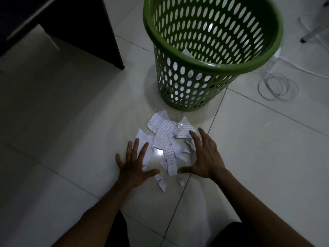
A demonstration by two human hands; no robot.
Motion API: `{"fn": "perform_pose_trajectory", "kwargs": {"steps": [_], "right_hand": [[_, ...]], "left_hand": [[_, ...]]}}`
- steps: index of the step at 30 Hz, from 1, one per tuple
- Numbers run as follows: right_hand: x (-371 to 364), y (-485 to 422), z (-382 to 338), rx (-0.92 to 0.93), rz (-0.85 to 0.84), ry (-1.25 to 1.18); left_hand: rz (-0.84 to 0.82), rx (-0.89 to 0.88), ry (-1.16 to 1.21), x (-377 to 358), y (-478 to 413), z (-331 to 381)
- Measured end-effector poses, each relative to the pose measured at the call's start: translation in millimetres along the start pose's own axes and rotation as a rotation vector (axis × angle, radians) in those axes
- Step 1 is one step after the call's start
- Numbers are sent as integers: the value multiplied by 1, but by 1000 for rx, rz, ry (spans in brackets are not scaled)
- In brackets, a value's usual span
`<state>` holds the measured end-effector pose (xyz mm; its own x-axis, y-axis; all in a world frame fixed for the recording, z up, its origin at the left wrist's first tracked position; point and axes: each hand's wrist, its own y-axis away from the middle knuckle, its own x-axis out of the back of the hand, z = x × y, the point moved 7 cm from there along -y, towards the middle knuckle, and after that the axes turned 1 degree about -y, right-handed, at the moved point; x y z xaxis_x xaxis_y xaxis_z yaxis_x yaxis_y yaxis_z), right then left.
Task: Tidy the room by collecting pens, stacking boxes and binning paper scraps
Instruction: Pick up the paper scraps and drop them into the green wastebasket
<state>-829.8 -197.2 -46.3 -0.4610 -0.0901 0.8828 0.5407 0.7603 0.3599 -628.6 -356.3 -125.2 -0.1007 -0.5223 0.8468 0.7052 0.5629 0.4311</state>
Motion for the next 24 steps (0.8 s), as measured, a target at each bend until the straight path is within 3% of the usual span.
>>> {"fn": "perform_pose_trajectory", "kwargs": {"steps": [5,7,13,16,18,21,24], "right_hand": [[-11,-28,11,-33,-195,57],[-20,-34,3,3,-234,80],[-49,-21,-28,128,-189,-2],[-39,-17,-23,169,-141,-82],[-30,-18,-16,149,-134,-82],[-27,-21,-15,150,-186,11],[-37,-23,-20,148,-230,126]], "left_hand": [[26,-23,-80,11,-1,17],[54,-110,-113,19,-5,31],[96,-425,-100,26,-10,53],[173,-528,-60,41,-12,58],[219,-507,-97,53,-17,58],[46,-342,-120,58,-43,54],[-49,-401,-244,53,-65,69]]}}
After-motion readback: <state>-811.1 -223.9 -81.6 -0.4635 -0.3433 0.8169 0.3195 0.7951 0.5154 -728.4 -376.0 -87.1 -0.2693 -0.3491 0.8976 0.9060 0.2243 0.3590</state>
